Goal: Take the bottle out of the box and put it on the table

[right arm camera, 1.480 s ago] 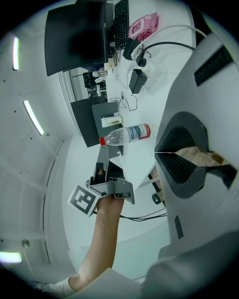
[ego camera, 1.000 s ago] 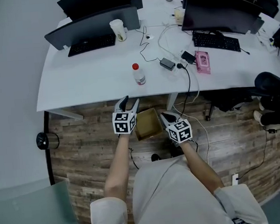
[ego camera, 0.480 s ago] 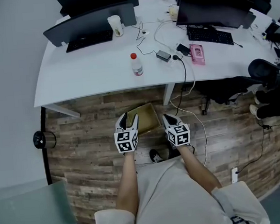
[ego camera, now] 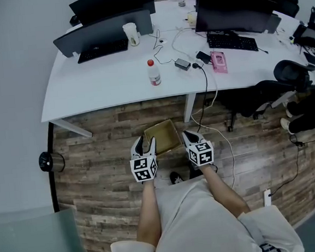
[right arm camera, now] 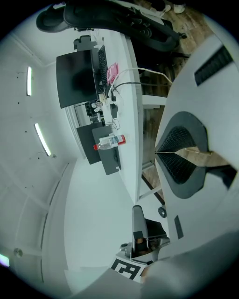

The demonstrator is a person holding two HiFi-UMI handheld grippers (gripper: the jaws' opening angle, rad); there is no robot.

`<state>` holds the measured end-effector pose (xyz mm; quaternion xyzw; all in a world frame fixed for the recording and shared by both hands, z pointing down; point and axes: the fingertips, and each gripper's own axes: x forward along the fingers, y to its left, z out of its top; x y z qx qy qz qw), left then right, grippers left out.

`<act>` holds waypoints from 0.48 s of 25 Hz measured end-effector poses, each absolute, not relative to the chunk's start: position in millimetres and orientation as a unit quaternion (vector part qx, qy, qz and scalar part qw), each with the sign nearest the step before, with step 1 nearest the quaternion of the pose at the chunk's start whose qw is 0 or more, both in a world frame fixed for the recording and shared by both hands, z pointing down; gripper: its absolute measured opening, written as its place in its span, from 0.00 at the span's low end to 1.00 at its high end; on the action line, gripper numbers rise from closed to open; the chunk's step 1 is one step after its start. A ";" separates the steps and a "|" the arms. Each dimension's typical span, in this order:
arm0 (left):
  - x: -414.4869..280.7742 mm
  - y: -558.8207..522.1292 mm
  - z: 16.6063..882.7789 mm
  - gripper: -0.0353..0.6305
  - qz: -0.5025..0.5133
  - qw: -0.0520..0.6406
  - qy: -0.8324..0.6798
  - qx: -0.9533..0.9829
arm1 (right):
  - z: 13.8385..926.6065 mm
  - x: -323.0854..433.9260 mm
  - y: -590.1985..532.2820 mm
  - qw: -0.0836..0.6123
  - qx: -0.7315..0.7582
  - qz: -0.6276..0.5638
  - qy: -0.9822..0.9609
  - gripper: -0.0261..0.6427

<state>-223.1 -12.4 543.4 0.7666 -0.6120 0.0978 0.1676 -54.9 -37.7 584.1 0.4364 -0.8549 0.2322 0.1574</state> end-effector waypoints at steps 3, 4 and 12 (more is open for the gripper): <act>-215.8 2.9 552.1 0.38 0.108 0.167 -0.605 0.771 | 594.7 -56.3 -20.4 0.176 0.423 0.230 -0.859 0.10; -213.5 7.0 555.5 0.38 0.113 0.168 -0.602 0.773 | 597.9 -56.8 -15.8 0.182 0.417 0.230 -0.860 0.10; -213.5 24.4 571.8 0.38 0.129 0.180 -0.597 0.771 | 599.4 -53.6 -11.4 0.181 0.413 0.238 -0.860 0.10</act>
